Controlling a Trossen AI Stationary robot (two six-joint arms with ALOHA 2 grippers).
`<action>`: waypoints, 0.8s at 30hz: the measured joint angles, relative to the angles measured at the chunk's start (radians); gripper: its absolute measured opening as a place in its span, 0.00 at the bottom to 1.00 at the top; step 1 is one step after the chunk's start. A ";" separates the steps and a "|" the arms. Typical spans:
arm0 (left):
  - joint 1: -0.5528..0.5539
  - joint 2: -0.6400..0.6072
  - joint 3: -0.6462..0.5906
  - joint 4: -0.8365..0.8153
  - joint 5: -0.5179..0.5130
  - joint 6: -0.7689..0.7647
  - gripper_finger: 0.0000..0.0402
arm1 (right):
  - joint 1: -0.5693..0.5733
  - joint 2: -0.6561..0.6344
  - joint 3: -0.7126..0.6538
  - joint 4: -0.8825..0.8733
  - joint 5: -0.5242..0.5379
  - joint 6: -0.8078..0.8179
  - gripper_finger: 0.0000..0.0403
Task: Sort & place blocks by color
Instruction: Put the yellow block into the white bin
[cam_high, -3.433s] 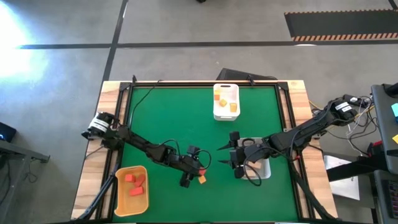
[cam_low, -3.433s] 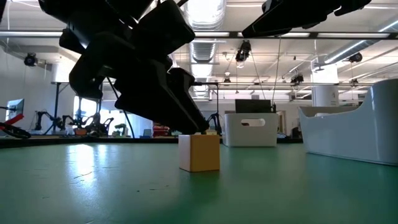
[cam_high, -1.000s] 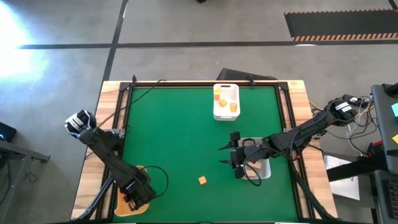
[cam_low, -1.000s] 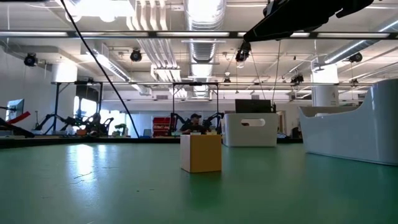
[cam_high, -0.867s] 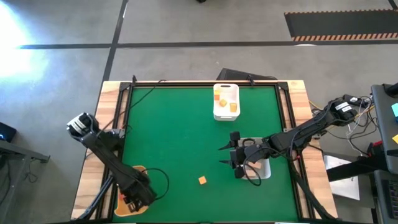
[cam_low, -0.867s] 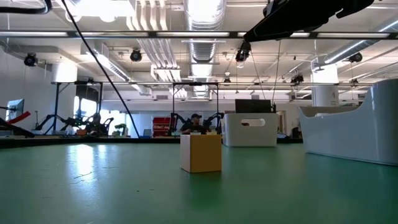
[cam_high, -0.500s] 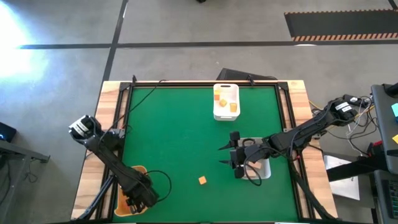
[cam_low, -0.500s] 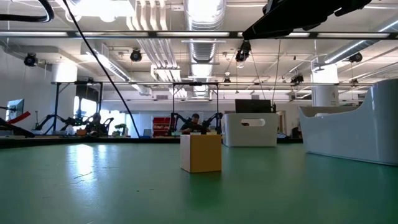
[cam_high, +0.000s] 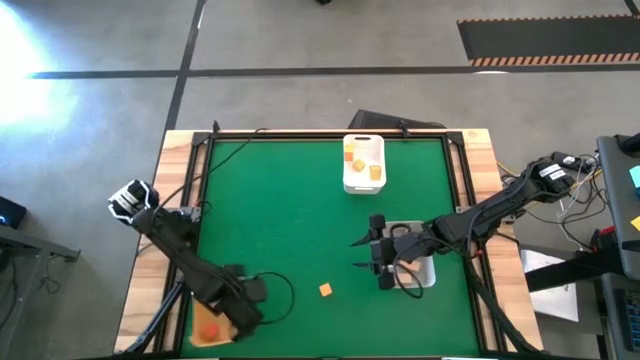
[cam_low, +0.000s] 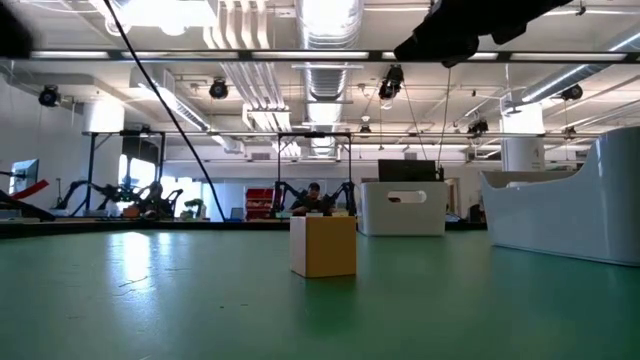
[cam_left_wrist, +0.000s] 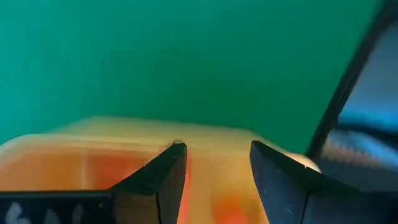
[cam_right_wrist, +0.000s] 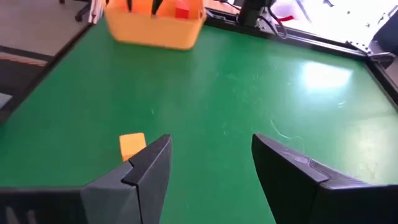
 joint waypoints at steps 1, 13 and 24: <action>0.005 0.000 0.007 0.055 -0.096 0.067 0.40 | 0.003 0.000 0.000 0.000 0.000 0.005 0.52; 0.043 -0.001 0.003 0.311 -0.381 0.424 0.40 | 0.054 0.106 0.049 0.027 -0.012 0.035 0.66; 0.042 -0.001 0.001 0.315 -0.270 0.379 0.40 | 0.056 0.396 0.299 -0.135 -0.209 0.053 0.73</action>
